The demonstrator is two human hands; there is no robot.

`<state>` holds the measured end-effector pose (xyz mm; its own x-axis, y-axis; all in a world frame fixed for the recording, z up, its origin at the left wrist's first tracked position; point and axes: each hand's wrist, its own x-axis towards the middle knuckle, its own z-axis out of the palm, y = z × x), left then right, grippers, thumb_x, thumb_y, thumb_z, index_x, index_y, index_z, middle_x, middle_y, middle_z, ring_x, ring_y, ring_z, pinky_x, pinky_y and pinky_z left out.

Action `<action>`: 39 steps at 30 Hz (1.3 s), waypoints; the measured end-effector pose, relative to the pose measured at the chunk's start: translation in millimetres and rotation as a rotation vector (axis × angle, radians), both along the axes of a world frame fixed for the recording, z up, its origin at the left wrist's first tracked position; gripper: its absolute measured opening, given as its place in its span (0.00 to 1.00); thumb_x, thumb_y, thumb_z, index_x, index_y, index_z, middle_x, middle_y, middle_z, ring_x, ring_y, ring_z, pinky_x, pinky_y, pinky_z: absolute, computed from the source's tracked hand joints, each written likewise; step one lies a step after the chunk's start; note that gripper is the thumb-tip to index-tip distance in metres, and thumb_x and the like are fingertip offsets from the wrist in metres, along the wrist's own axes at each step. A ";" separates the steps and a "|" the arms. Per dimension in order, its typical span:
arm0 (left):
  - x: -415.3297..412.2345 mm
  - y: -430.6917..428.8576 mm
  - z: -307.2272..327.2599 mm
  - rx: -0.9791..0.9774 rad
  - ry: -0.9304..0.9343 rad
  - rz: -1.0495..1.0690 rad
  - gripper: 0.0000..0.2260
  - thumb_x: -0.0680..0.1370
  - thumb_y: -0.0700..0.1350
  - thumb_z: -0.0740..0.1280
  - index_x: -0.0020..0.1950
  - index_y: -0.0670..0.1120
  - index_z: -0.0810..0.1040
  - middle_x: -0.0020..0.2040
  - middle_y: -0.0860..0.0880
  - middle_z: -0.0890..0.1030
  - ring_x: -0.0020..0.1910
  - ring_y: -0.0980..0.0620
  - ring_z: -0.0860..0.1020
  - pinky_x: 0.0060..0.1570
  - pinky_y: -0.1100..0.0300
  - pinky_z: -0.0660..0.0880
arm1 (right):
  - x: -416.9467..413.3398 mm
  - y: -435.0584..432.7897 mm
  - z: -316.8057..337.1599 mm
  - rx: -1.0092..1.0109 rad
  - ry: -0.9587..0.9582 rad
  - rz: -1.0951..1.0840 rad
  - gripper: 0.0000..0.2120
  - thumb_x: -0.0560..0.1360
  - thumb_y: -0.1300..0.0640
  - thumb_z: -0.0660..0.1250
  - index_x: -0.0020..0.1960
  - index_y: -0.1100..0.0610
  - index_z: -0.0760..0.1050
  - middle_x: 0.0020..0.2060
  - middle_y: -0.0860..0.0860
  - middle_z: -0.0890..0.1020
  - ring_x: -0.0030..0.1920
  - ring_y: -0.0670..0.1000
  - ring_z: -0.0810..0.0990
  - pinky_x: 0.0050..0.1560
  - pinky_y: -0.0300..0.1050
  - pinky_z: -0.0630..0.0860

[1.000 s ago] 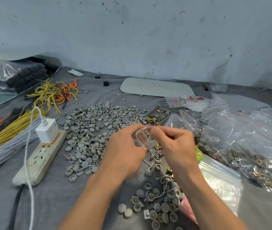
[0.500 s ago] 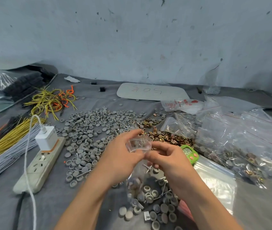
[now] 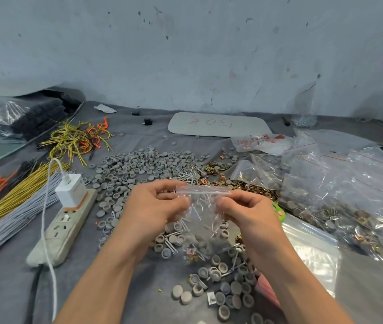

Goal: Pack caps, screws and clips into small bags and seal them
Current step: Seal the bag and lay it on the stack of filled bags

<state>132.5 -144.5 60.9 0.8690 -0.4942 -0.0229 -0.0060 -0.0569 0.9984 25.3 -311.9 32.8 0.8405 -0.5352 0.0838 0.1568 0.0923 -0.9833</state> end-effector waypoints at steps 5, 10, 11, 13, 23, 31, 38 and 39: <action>2.0 4.8 1.3 0.053 -0.009 0.013 0.08 0.72 0.34 0.78 0.39 0.47 0.89 0.36 0.42 0.86 0.30 0.53 0.80 0.29 0.64 0.76 | -8.6 -5.9 4.2 0.056 -0.016 0.035 0.04 0.67 0.63 0.79 0.42 0.59 0.88 0.36 0.57 0.85 0.37 0.50 0.82 0.39 0.39 0.79; -1.6 6.8 6.0 0.045 0.015 -0.007 0.08 0.72 0.34 0.77 0.39 0.46 0.89 0.33 0.44 0.84 0.29 0.55 0.79 0.28 0.66 0.74 | -12.6 -8.8 11.0 0.092 0.024 0.075 0.10 0.60 0.56 0.78 0.40 0.57 0.88 0.34 0.55 0.85 0.36 0.49 0.82 0.40 0.39 0.78; -2.2 7.3 6.2 0.044 0.015 -0.008 0.07 0.72 0.34 0.77 0.39 0.46 0.89 0.33 0.44 0.84 0.29 0.55 0.80 0.28 0.67 0.74 | -13.1 -8.2 11.3 0.087 0.028 0.085 0.09 0.61 0.55 0.78 0.40 0.57 0.87 0.35 0.55 0.84 0.37 0.49 0.81 0.41 0.40 0.78; -3.1 8.2 7.0 0.034 0.024 0.015 0.04 0.72 0.36 0.78 0.40 0.44 0.89 0.34 0.43 0.85 0.29 0.55 0.81 0.28 0.67 0.75 | -13.0 -6.5 11.9 0.078 0.018 0.082 0.10 0.62 0.51 0.78 0.39 0.56 0.87 0.35 0.55 0.84 0.38 0.49 0.80 0.44 0.43 0.77; -6.4 5.8 9.6 0.022 0.012 0.080 0.08 0.74 0.37 0.76 0.35 0.45 0.88 0.33 0.43 0.84 0.29 0.52 0.81 0.30 0.65 0.78 | -9.6 -1.8 15.0 0.171 -0.013 -0.039 0.03 0.66 0.59 0.77 0.36 0.59 0.86 0.33 0.57 0.82 0.34 0.51 0.78 0.36 0.41 0.77; -6.5 -0.6 7.4 0.026 -0.042 0.142 0.08 0.74 0.38 0.77 0.36 0.48 0.88 0.34 0.44 0.85 0.30 0.52 0.82 0.31 0.65 0.78 | -6.8 -1.3 13.8 0.185 -0.017 -0.064 0.11 0.74 0.67 0.73 0.34 0.57 0.85 0.32 0.56 0.81 0.33 0.50 0.76 0.39 0.43 0.75; -13.6 -8.8 6.2 -0.019 -0.042 0.066 0.06 0.71 0.40 0.79 0.40 0.51 0.89 0.36 0.45 0.86 0.31 0.55 0.80 0.33 0.66 0.77 | -3.2 1.9 10.1 0.136 -0.048 -0.005 0.02 0.67 0.59 0.78 0.39 0.56 0.86 0.34 0.54 0.83 0.35 0.47 0.79 0.38 0.37 0.77; -14.0 -10.4 6.1 -0.015 -0.045 0.073 0.06 0.71 0.40 0.79 0.40 0.52 0.89 0.35 0.45 0.86 0.31 0.55 0.80 0.32 0.66 0.77 | -3.1 2.1 9.9 0.137 -0.052 -0.002 0.03 0.66 0.59 0.78 0.39 0.56 0.86 0.34 0.54 0.83 0.34 0.47 0.79 0.38 0.37 0.77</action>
<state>118.5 -154.9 67.0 0.9028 -0.4295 0.0236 -0.0472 -0.0443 0.9979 22.2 -309.8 42.8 0.8360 -0.5462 0.0529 0.2072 0.2249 -0.9521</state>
